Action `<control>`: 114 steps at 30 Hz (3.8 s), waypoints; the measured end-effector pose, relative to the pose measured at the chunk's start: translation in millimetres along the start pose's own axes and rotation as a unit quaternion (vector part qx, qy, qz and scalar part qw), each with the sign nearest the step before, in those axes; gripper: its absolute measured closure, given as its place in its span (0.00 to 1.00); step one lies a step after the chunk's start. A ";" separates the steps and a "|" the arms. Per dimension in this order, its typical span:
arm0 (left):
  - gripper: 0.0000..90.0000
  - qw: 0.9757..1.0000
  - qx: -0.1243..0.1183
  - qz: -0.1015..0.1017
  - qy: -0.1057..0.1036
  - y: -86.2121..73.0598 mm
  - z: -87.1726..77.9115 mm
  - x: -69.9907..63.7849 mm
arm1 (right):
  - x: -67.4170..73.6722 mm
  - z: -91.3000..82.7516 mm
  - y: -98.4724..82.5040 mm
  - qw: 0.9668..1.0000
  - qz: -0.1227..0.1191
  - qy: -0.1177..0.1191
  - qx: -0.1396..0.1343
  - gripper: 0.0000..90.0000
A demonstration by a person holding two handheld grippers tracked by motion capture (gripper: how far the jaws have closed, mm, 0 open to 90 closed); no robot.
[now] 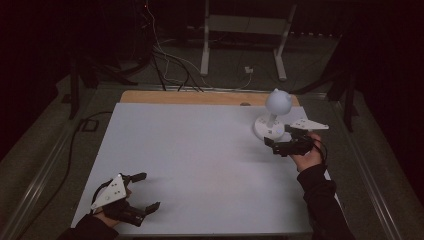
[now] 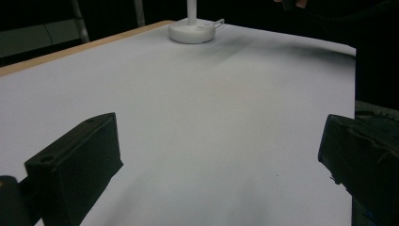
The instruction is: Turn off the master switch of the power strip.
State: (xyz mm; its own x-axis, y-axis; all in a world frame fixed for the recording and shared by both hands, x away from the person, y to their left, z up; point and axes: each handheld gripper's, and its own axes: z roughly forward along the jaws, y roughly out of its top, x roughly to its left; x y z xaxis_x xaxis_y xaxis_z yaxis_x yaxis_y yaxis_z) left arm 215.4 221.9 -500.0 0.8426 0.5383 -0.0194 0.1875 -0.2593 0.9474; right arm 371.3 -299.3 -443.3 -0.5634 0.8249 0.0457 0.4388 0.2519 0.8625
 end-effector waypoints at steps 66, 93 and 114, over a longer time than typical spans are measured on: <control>0.00 1.000 0.005 -0.003 -0.002 -0.7 1.2 0.4 | -51.1 65.6 -18.5 0.974 0.112 -0.182 0.078 1.00; 0.00 1.000 0.006 -0.001 -0.003 -0.7 1.5 -0.2 | -45.4 74.5 -23.5 0.968 0.092 -0.216 0.083 1.00; 0.00 1.000 0.005 -0.002 -0.007 -0.6 2.2 -0.1 | -44.9 72.0 -21.4 0.969 0.097 -0.205 0.098 1.00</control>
State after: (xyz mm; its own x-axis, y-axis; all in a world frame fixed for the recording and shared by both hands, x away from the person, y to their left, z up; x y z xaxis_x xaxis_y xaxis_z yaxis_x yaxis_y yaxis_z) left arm 216.3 220.3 -501.3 0.8484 0.5287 -0.0276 0.1963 -0.2657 0.9439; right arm 437.6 -305.3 -500.1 -0.1492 0.9880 -0.0402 0.6563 0.1293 0.7434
